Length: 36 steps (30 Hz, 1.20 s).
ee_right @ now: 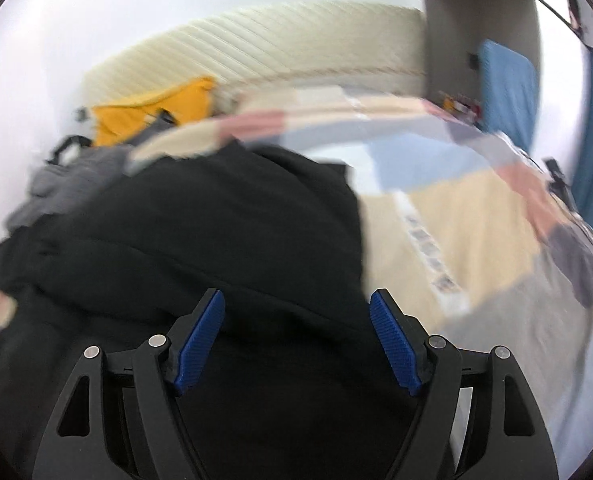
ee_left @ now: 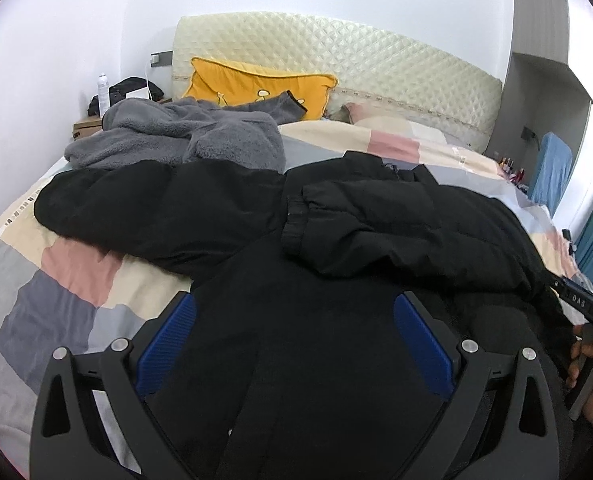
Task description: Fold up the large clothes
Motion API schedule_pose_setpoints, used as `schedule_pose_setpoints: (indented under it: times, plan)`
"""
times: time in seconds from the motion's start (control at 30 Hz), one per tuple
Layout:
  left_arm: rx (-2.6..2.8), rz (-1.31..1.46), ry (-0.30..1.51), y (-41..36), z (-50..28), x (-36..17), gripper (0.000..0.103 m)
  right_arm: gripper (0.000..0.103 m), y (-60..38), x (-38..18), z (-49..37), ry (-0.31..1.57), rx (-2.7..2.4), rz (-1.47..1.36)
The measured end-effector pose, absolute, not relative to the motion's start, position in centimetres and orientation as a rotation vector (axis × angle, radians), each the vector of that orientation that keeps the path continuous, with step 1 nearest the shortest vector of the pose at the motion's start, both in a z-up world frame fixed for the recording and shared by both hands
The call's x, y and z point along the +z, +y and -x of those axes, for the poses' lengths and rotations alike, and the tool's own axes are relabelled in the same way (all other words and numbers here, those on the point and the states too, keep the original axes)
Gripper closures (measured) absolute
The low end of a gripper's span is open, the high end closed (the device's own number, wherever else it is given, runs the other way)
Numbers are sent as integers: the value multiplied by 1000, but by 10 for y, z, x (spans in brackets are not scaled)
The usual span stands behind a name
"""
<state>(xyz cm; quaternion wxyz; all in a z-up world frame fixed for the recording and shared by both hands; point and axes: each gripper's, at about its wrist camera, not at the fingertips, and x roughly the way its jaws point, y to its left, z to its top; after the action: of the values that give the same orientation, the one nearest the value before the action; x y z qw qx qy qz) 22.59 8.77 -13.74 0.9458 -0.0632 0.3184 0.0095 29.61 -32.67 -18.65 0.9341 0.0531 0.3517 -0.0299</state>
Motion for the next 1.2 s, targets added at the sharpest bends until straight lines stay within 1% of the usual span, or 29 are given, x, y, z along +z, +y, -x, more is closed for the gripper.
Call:
schedule_pose_setpoints:
  times: [0.17, 0.3, 0.47, 0.67, 0.8, 0.9, 1.1, 1.2]
  plan:
    - [34, 114, 656, 84, -226, -141, 4, 26, -345, -208, -305, 795, -108, -150]
    - [33, 106, 657, 81, -226, -142, 4, 26, -345, -215, -314, 806, -95, -144]
    - [33, 99, 664, 79, -225, -145, 4, 26, -342, -212, -317, 768, -94, -113]
    - [31, 106, 694, 79, -228, -148, 4, 26, -357, -209, -321, 721, -123, -147]
    - [28, 107, 711, 80, -228, -151, 4, 22, -373, -208, -322, 701, -173, -190]
    - [20, 118, 712, 82, -227, -151, 4, 22, -380, -213, -322, 717, -182, -227]
    - [6, 148, 713, 85, -223, -146, 4, 21, -358, -203, -314, 736, -162, -153]
    - [-3, 155, 701, 87, -220, -142, 4, 20, -344, -189, -301, 725, -117, -145]
